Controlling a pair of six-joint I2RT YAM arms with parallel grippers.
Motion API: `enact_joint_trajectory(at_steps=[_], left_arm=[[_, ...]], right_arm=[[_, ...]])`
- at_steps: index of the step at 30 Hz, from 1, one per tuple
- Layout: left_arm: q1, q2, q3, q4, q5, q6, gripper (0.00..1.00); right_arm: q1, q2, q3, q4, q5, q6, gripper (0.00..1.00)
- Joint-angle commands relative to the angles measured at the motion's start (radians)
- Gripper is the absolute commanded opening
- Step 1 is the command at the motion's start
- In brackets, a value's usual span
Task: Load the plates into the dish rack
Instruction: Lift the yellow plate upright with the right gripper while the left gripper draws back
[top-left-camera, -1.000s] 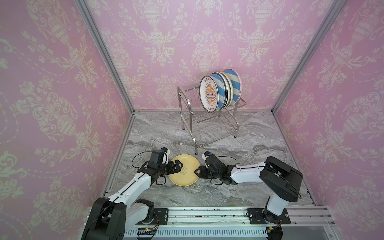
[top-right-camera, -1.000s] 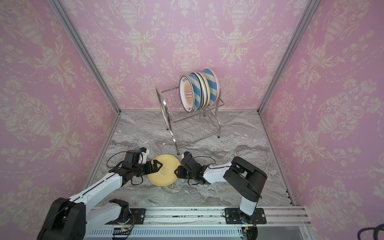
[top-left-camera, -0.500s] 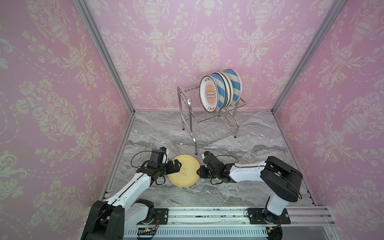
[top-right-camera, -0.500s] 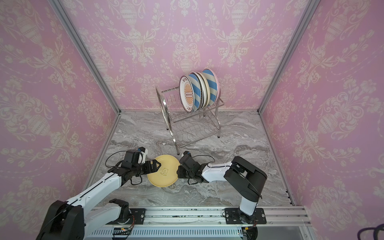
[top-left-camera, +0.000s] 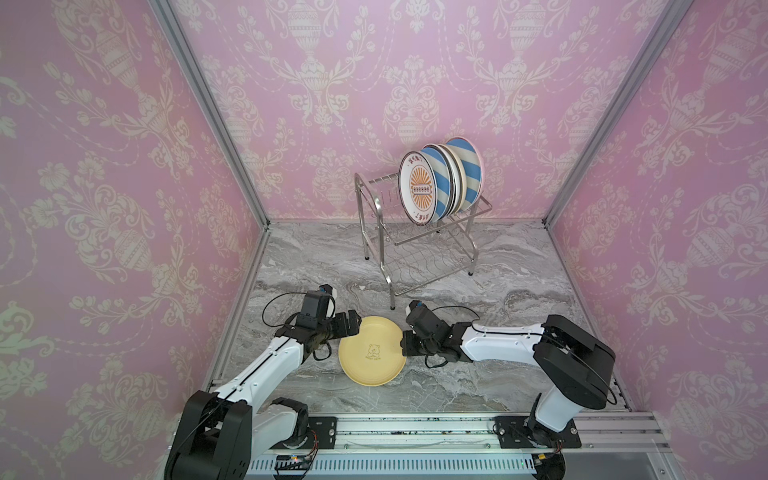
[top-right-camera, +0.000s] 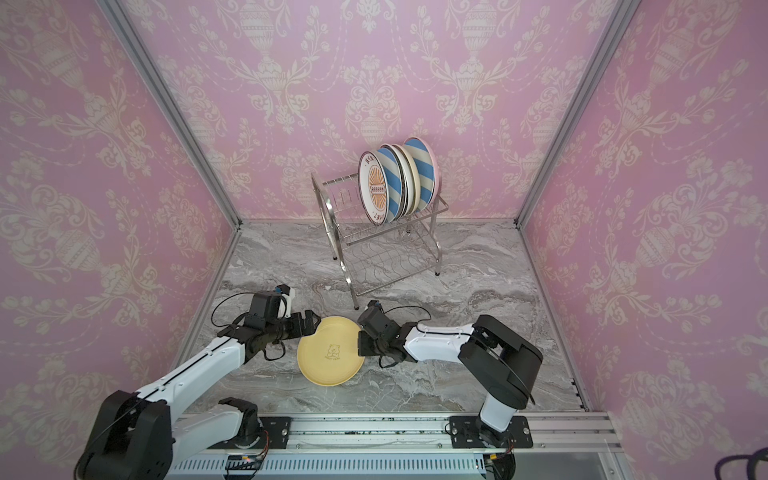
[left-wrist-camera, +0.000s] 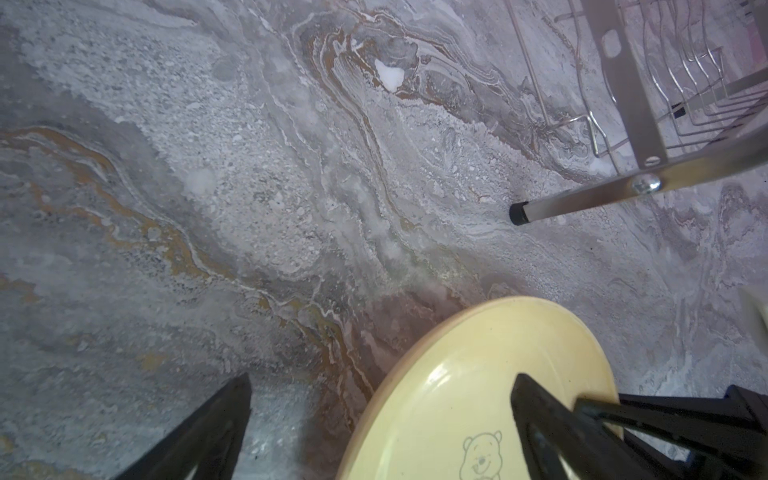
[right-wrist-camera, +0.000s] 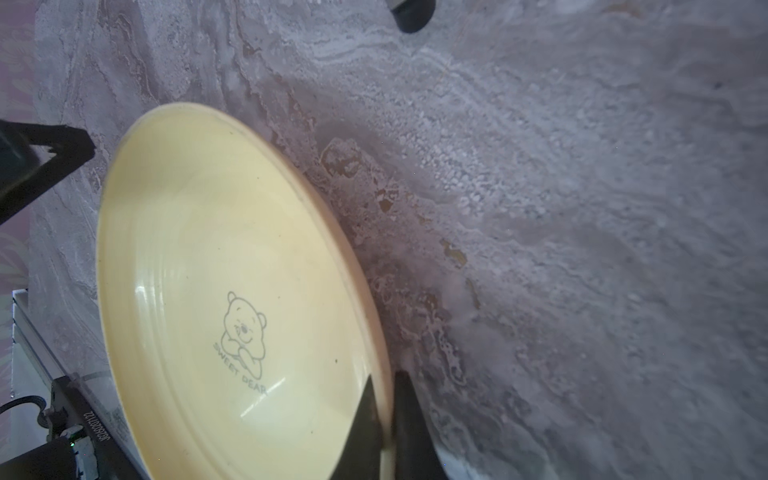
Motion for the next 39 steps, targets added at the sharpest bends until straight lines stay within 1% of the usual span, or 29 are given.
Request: enact_joint_trajectory(at_steps=[1,5,8,13,18,22,26,28,29,32,35,39], left_arm=[[-0.005,-0.095,0.004,-0.046,-0.006,-0.003,0.99],[-0.002,-0.219,0.053,-0.103,-0.046,-0.009,0.99],[0.000,-0.265,0.088,-0.129,-0.074,0.000,0.99],[0.002,-0.240,0.161,-0.154,-0.064,0.032,0.99],[0.002,-0.208,0.223,-0.107,-0.015,0.047,0.99],[0.001,-0.159,0.321,-0.066,0.059,0.070,0.99],[0.002,-0.116,0.381,-0.027,0.093,0.108,0.99],[0.002,-0.083,0.427,-0.033,0.114,0.123,0.99],[0.001,-0.068,0.451,-0.034,0.135,0.127,0.99],[0.000,-0.036,0.498,-0.020,0.177,0.128,0.99],[0.002,-0.016,0.532,0.000,0.192,0.131,0.99],[0.001,0.003,0.542,0.059,0.203,0.135,0.99]], right_arm=[[0.006,-0.039,0.019,-0.064,0.056,-0.031,0.01],[0.004,-0.059,0.029,-0.090,0.073,-0.045,0.00],[0.005,-0.087,0.041,-0.122,0.081,-0.063,0.00],[0.006,-0.209,0.050,-0.206,0.145,-0.110,0.00],[0.011,-0.391,0.104,-0.405,0.255,-0.227,0.00],[0.023,-0.525,0.173,-0.597,0.326,-0.316,0.00],[0.032,-0.639,0.264,-0.797,0.399,-0.398,0.00],[0.032,-0.673,0.327,-0.881,0.458,-0.429,0.00],[0.032,-0.679,0.398,-0.931,0.495,-0.442,0.00],[0.032,-0.665,0.557,-1.042,0.593,-0.463,0.00],[0.032,-0.620,0.709,-1.102,0.695,-0.485,0.00],[0.032,-0.562,0.835,-1.072,0.827,-0.517,0.00]])
